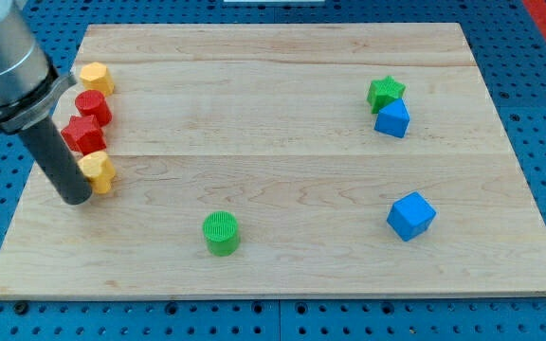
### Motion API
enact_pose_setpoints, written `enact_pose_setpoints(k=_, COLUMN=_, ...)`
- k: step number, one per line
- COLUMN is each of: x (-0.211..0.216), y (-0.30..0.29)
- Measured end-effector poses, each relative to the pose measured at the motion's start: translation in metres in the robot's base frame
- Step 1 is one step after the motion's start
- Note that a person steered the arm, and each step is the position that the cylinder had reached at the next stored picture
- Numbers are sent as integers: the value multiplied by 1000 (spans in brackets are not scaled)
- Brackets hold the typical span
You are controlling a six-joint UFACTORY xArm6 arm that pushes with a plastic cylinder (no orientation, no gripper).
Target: Put the green star at the top right of the board
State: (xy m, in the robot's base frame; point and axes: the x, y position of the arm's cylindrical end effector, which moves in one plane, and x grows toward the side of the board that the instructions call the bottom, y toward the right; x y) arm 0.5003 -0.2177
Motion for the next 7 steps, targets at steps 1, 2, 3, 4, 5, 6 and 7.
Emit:
enact_pose_setpoints(k=1, x=33, y=13)
enact_pose_setpoints(k=2, x=45, y=64)
enact_pose_setpoints(k=3, x=30, y=127)
enact_pose_setpoints(k=4, x=21, y=198)
enact_pose_setpoints(k=5, x=4, y=245)
enact_pose_setpoints(k=6, x=-18, y=276)
enact_pose_setpoints(k=7, x=-25, y=333)
